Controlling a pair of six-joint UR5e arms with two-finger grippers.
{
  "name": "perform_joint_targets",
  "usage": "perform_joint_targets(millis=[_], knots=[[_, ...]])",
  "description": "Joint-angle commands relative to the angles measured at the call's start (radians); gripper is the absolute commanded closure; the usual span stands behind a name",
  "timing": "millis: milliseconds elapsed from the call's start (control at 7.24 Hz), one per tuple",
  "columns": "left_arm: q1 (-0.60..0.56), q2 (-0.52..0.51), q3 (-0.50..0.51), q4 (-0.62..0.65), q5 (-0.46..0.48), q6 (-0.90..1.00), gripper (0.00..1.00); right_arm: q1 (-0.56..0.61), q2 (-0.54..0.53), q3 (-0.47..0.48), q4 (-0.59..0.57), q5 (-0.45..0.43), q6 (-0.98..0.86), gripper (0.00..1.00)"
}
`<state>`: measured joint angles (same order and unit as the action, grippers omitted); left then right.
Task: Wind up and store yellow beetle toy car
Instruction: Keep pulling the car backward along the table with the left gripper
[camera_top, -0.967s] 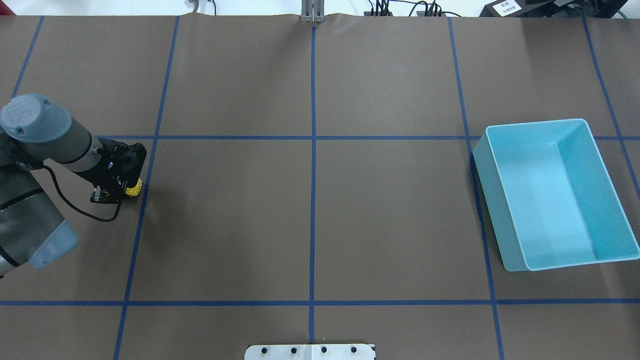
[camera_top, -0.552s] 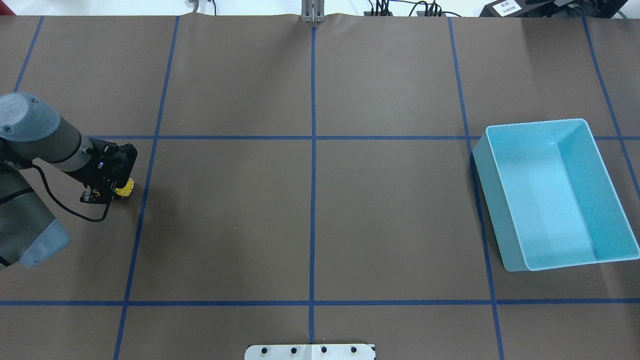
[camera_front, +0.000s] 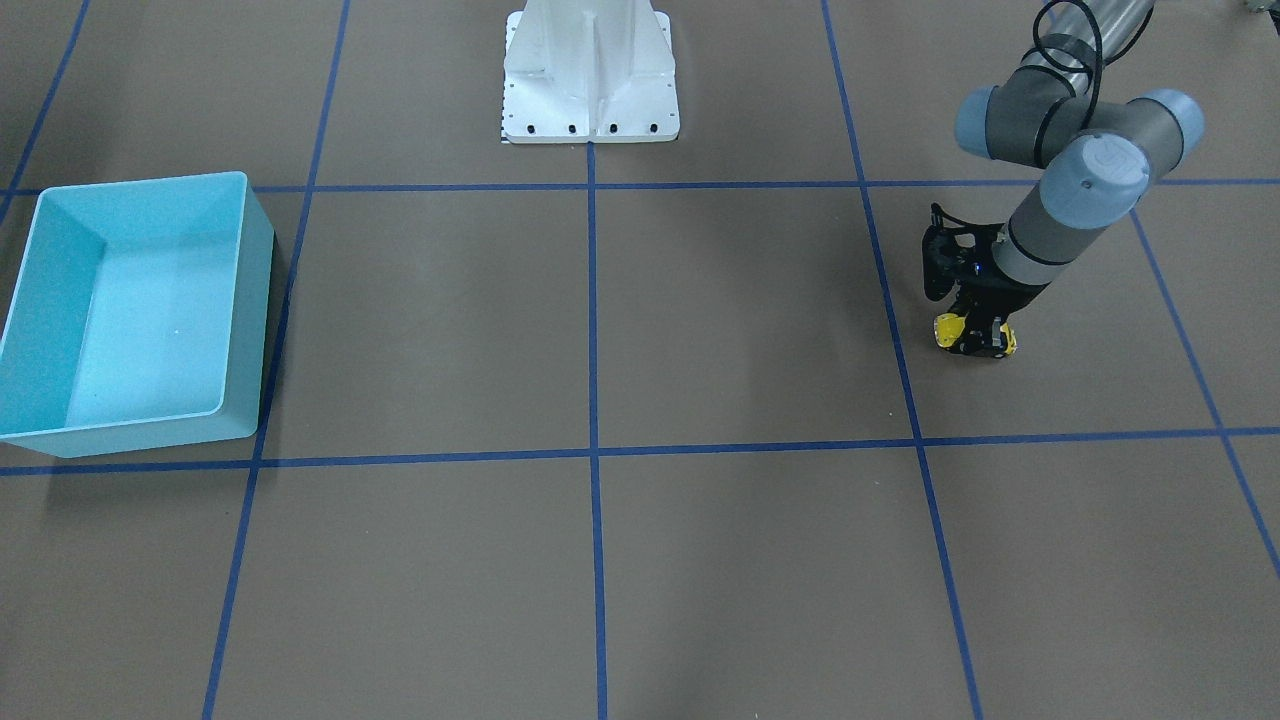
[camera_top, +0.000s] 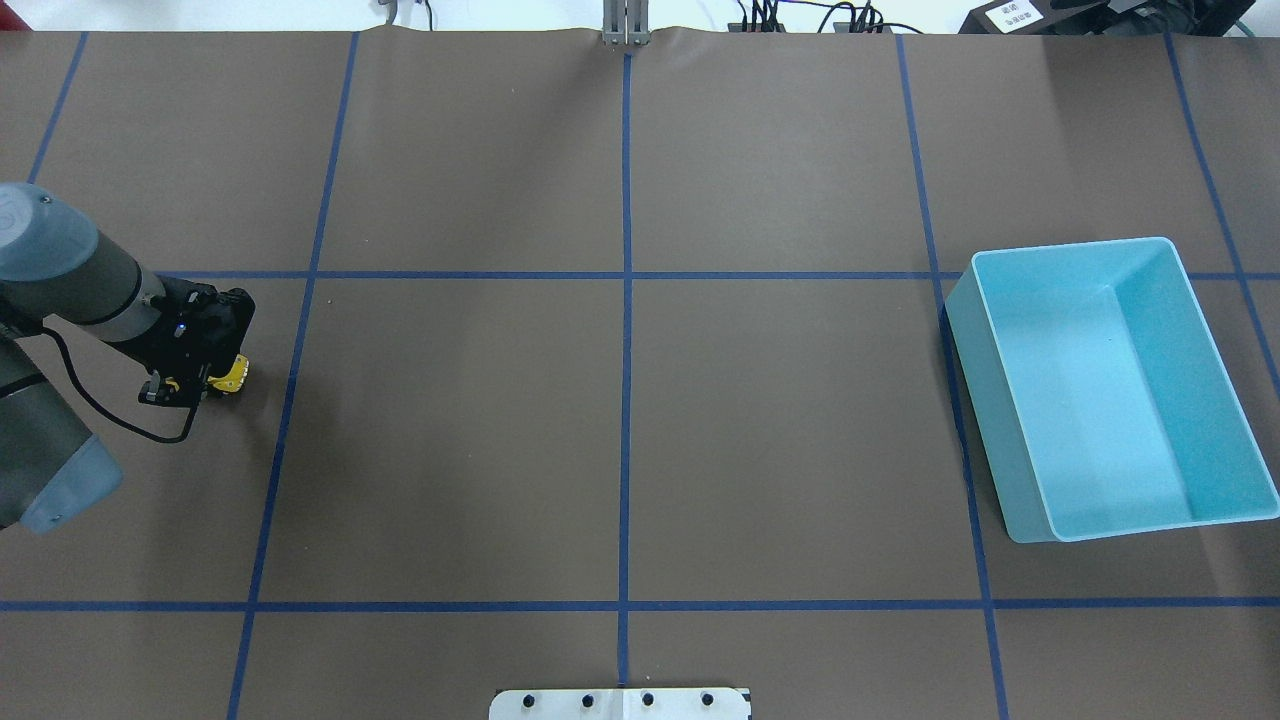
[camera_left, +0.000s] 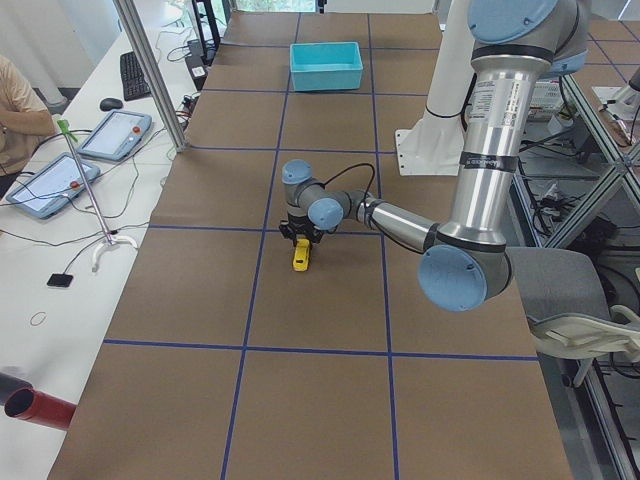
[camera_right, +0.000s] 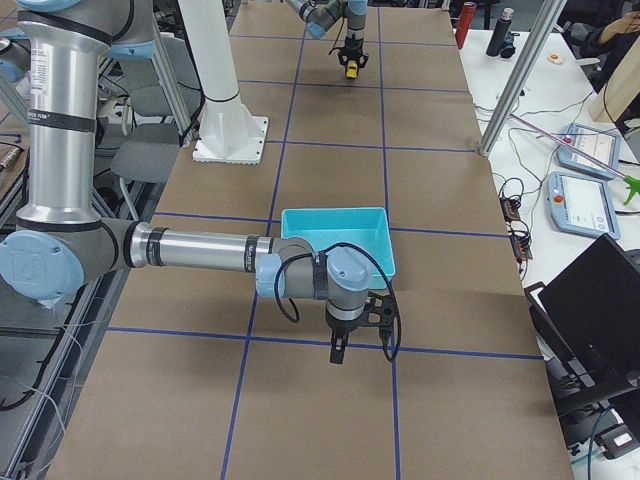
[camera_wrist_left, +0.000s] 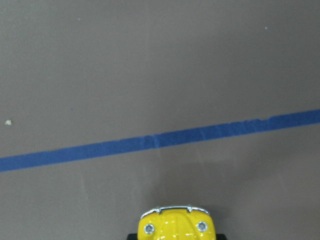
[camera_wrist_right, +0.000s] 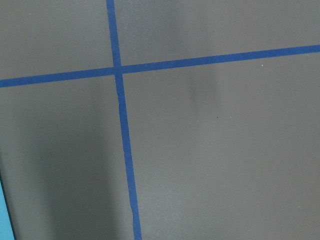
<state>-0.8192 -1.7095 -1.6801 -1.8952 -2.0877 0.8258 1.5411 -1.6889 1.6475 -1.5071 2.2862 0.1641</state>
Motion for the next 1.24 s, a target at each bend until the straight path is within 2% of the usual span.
perform_joint_targets(millis=[0,1105], knots=[[-0.015,0.013,0.003,-0.007,-0.014,0.027,1.00,0.001,0.000,0.000,0.001,-0.001,0.000,0.00],[-0.052,0.045,0.028,-0.019,-0.037,0.082,1.00,0.001,0.000,0.000,0.001,-0.001,0.000,0.00]])
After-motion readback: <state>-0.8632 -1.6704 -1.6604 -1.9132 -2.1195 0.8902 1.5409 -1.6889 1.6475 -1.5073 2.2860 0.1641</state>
